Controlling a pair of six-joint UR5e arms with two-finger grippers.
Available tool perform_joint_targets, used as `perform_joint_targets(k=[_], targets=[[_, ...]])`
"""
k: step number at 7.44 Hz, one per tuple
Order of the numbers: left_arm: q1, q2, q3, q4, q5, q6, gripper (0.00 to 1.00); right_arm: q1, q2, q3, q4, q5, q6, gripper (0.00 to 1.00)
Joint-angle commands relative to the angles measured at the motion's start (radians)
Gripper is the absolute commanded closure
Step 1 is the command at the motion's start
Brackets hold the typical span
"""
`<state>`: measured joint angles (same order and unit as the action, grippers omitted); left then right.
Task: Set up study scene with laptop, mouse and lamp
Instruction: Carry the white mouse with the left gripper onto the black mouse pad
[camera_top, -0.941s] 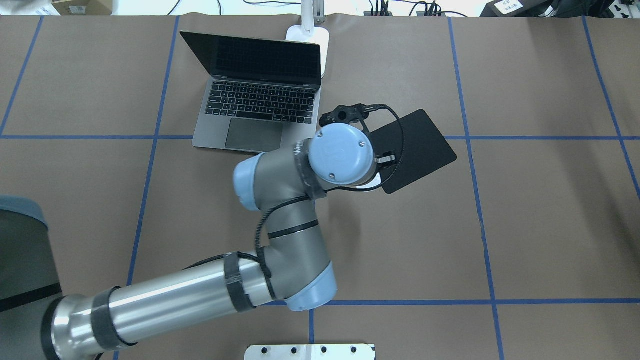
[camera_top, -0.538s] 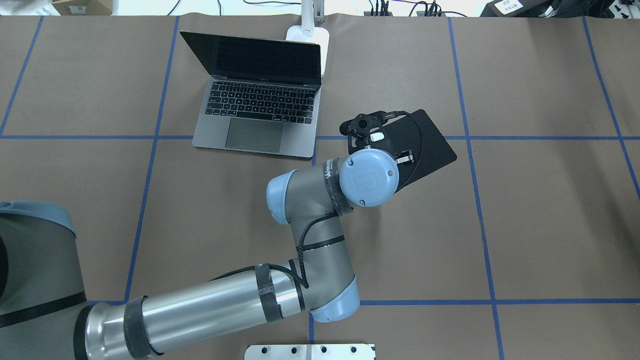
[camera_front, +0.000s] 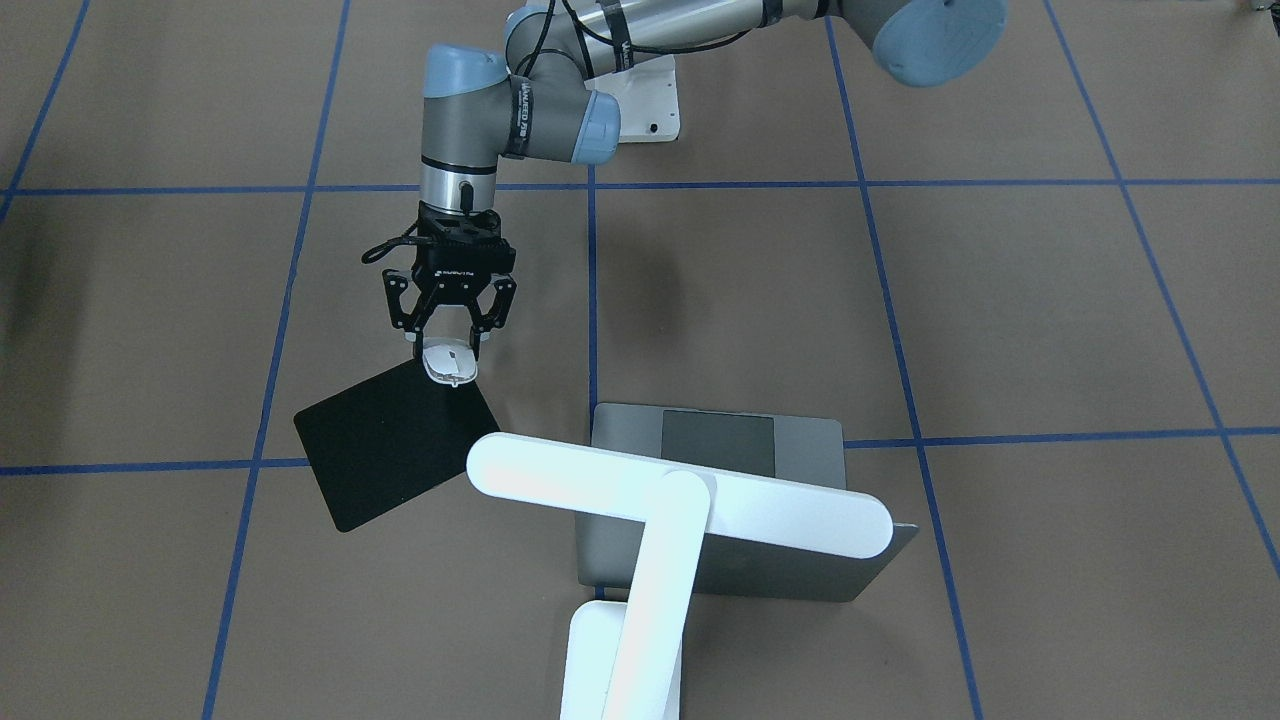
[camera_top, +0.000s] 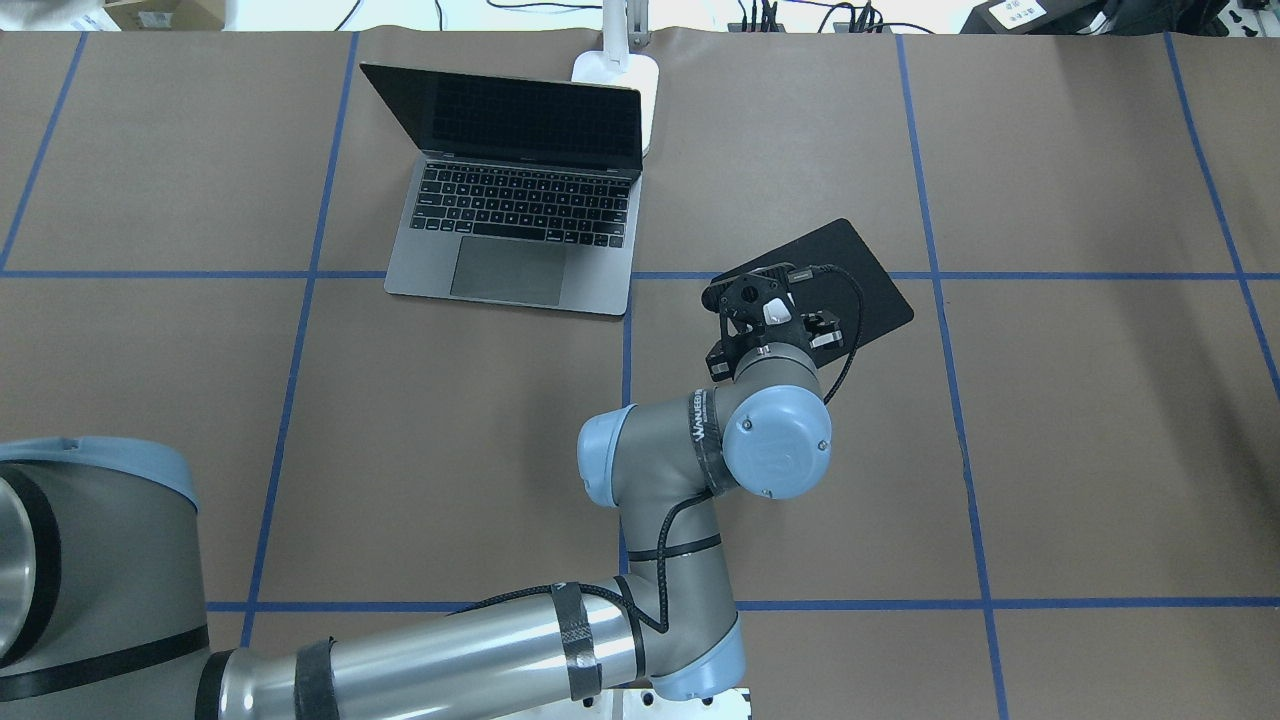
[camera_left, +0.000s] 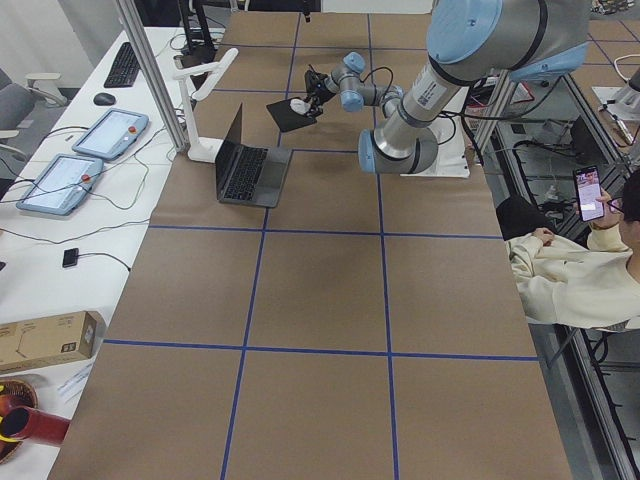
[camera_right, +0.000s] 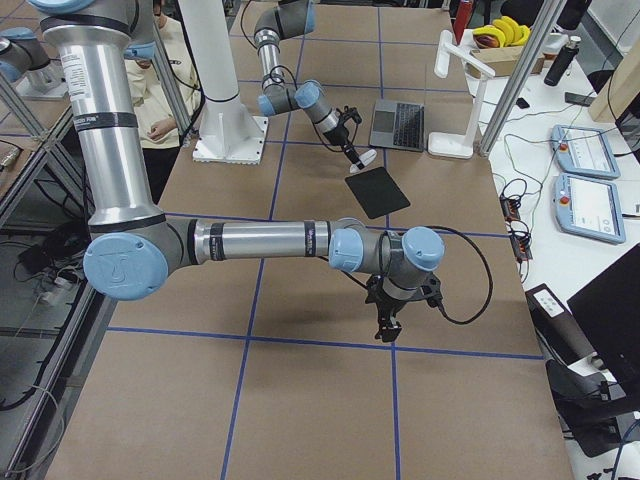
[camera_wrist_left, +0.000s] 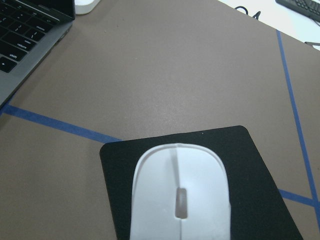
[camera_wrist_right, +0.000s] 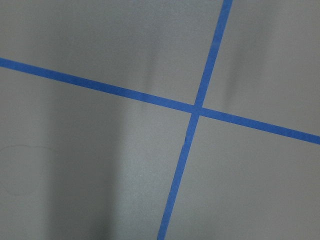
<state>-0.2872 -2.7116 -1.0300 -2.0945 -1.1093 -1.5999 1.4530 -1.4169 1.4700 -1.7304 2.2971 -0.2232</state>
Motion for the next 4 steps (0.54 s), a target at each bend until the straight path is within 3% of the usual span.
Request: perform_joint_targets(k=[1,4], targets=[[0.006,-0.022,0.022,-0.007,0.028,-0.002,0.11,0.004,0.003,0.001,0.0,0.001,0.007,0.0],[0.006,-0.031,0.009,-0.006,0.02,0.024,0.08,0.026,-0.014,-0.002,0.085,-0.008,0.005,0.0]])
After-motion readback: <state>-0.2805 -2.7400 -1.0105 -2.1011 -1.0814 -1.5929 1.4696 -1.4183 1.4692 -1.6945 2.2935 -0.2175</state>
